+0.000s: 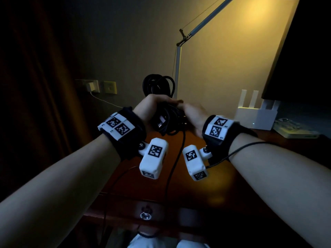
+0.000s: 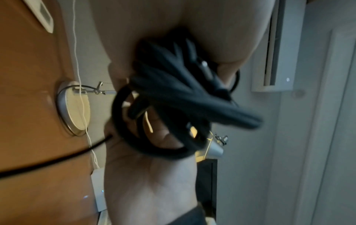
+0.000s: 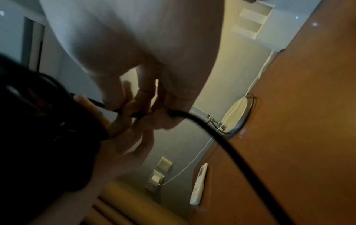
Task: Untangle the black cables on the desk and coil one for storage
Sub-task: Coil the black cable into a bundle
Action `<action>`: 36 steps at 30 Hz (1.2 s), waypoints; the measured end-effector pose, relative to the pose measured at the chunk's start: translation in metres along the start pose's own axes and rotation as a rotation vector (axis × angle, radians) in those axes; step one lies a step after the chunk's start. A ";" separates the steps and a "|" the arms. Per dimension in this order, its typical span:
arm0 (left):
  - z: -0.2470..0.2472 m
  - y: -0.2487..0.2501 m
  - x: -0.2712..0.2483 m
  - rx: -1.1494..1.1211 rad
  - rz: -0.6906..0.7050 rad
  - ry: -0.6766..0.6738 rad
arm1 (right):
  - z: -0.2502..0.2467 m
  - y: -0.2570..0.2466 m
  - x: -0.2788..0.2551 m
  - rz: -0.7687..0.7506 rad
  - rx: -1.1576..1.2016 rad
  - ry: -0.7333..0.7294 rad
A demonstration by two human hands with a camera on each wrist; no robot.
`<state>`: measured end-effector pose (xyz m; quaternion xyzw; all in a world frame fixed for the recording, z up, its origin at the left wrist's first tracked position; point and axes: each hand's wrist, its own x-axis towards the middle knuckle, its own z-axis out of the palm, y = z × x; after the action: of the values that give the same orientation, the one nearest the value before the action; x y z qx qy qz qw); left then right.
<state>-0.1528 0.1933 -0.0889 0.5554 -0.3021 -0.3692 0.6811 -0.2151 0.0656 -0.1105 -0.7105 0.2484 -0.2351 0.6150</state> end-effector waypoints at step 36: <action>-0.026 -0.003 0.038 0.542 0.381 0.718 | 0.002 -0.021 -0.023 -0.124 -0.918 -0.535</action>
<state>-0.1105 0.1749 -0.0967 0.7400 -0.2296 0.0688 0.6285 -0.2298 0.0845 -0.0910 -0.9549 0.1177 0.0510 0.2679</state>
